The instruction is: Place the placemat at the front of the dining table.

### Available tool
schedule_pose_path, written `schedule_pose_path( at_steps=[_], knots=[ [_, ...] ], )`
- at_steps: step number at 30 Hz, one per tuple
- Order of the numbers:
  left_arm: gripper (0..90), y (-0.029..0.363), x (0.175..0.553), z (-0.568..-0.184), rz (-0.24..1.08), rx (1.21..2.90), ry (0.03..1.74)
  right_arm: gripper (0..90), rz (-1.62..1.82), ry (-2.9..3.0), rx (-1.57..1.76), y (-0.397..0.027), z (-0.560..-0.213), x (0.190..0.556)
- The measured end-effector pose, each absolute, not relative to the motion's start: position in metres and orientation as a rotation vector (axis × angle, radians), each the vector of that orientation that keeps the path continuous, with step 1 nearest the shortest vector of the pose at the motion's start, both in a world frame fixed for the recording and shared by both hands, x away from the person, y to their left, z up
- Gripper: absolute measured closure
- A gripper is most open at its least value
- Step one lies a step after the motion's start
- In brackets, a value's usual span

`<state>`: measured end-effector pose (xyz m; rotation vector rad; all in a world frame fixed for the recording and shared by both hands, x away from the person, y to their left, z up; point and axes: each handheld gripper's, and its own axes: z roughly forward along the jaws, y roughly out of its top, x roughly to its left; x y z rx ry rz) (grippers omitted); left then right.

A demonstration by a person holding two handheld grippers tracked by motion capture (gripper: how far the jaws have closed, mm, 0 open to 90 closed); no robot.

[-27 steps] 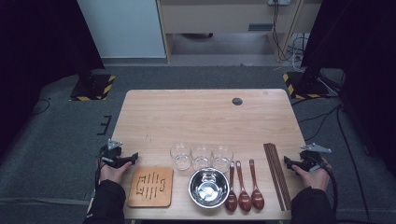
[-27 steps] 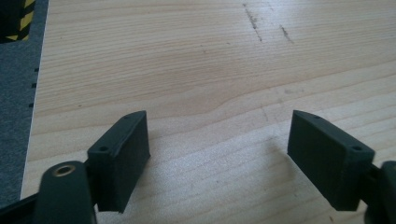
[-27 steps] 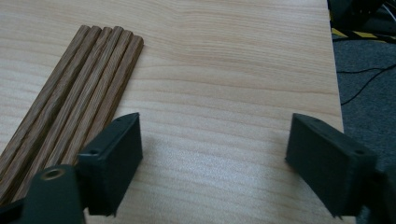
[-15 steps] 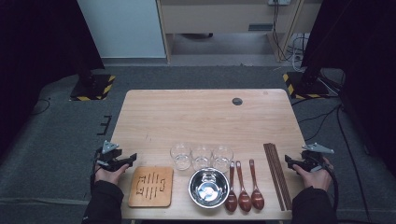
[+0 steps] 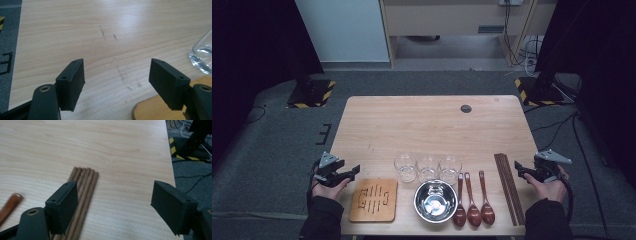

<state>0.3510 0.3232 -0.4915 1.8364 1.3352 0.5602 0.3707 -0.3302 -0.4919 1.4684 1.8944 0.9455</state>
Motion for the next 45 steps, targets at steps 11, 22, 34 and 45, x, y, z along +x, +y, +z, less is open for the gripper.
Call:
schedule_pose_path(
  at_steps=[11,22,34,45],
  knots=[
    [27.9,0.323,0.341,-0.483,0.573,1.806,1.314,21.4,1.022,1.838,1.418,-0.324,-0.467,0.367],
    [27.8,0.322,0.335,-0.477,0.577,1.787,1.300,21.0,1.068,1.822,1.357,-0.307,-0.443,0.365],
    [27.0,0.320,0.329,-0.480,0.572,1.790,1.293,20.6,1.112,1.844,1.283,-0.279,-0.425,0.367],
    [26.2,0.322,0.325,-0.486,0.558,1.798,1.295,20.0,1.161,1.850,1.227,-0.256,-0.408,0.367]
  ],
)
